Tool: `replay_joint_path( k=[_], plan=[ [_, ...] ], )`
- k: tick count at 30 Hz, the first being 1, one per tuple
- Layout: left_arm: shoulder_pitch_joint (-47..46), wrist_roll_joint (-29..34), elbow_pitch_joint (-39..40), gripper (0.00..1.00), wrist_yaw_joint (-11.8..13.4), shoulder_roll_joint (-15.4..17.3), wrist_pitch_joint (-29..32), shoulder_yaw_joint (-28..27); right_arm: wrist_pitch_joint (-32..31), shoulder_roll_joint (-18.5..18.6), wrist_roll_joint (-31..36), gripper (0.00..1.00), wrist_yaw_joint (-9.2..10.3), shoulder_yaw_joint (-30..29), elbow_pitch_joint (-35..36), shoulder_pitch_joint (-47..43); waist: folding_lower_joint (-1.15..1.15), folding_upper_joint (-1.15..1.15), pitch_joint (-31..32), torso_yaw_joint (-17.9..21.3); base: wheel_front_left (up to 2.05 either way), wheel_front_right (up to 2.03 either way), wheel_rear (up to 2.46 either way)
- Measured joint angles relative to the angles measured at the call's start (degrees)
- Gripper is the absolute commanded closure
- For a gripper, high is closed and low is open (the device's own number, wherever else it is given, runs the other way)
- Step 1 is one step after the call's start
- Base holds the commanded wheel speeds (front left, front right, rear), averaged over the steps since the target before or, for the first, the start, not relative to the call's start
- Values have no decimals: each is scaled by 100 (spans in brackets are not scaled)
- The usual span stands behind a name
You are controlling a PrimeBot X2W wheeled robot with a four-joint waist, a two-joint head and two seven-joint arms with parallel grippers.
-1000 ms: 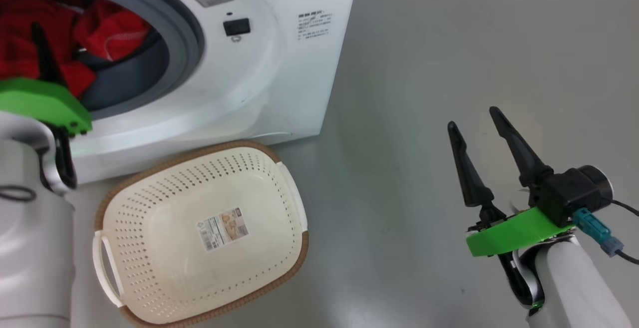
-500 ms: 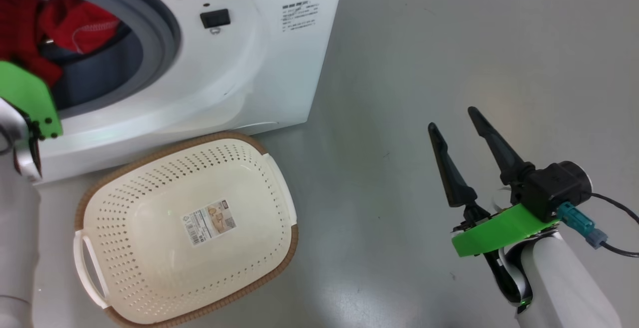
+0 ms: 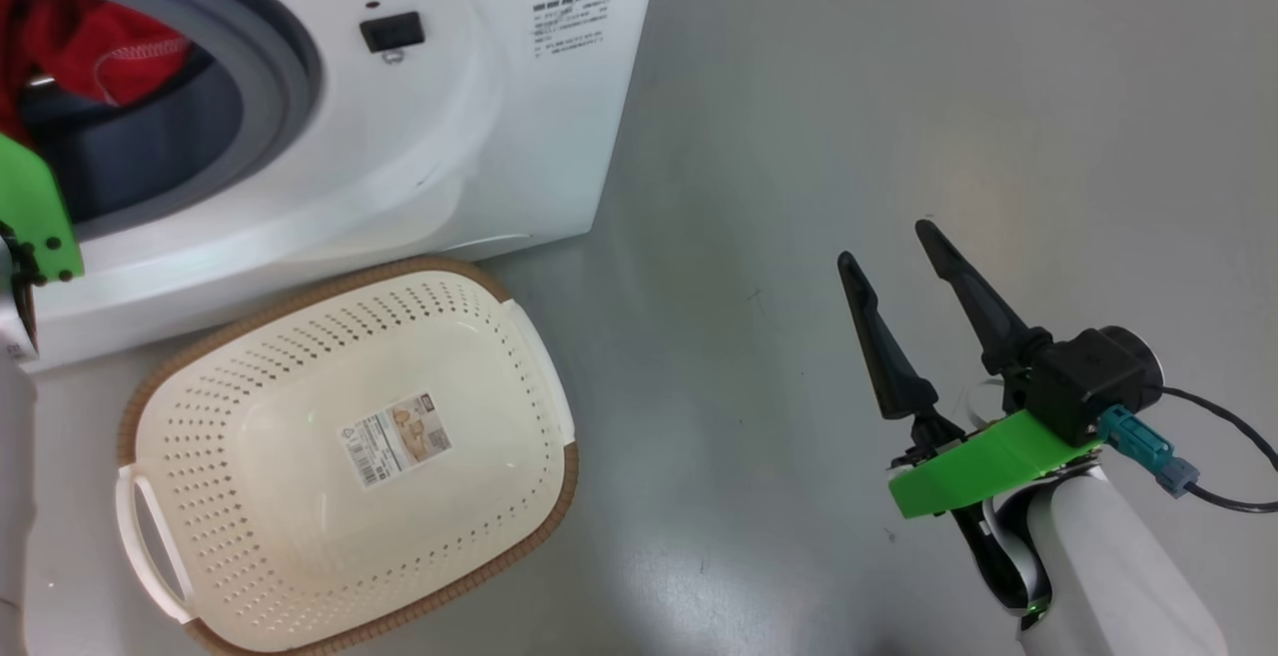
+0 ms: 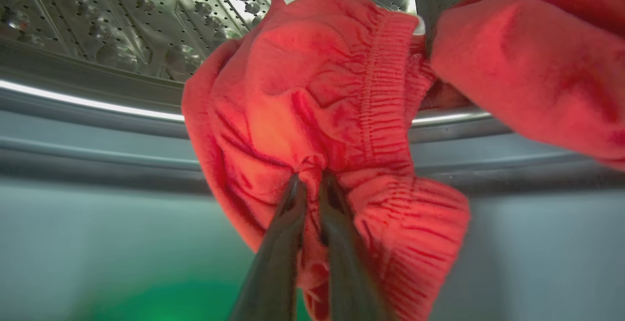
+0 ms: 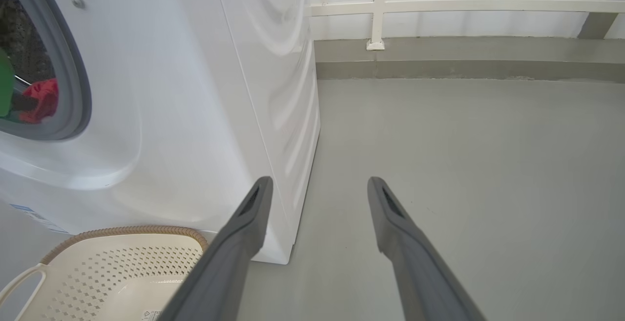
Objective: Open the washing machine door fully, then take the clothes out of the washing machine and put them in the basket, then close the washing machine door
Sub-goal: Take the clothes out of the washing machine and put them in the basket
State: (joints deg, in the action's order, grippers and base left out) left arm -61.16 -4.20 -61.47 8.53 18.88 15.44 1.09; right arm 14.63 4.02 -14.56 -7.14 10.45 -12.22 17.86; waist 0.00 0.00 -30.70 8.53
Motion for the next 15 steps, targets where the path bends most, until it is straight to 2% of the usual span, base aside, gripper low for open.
replay_joint_path(
  k=[11, 15],
  plan=[
    [430, -655, 639, 100, -283, -112, -1182, -349, 0, -20, 3, 0, 0, -16, -73, 53, 0, 0, 80, -63, 0, 0, 0],
    [659, -1114, 778, 100, -608, -316, -1555, -621, 0, -15, 4, 0, 0, -27, -99, 53, 0, 0, 190, -109, 0, 0, 0]
  ],
)
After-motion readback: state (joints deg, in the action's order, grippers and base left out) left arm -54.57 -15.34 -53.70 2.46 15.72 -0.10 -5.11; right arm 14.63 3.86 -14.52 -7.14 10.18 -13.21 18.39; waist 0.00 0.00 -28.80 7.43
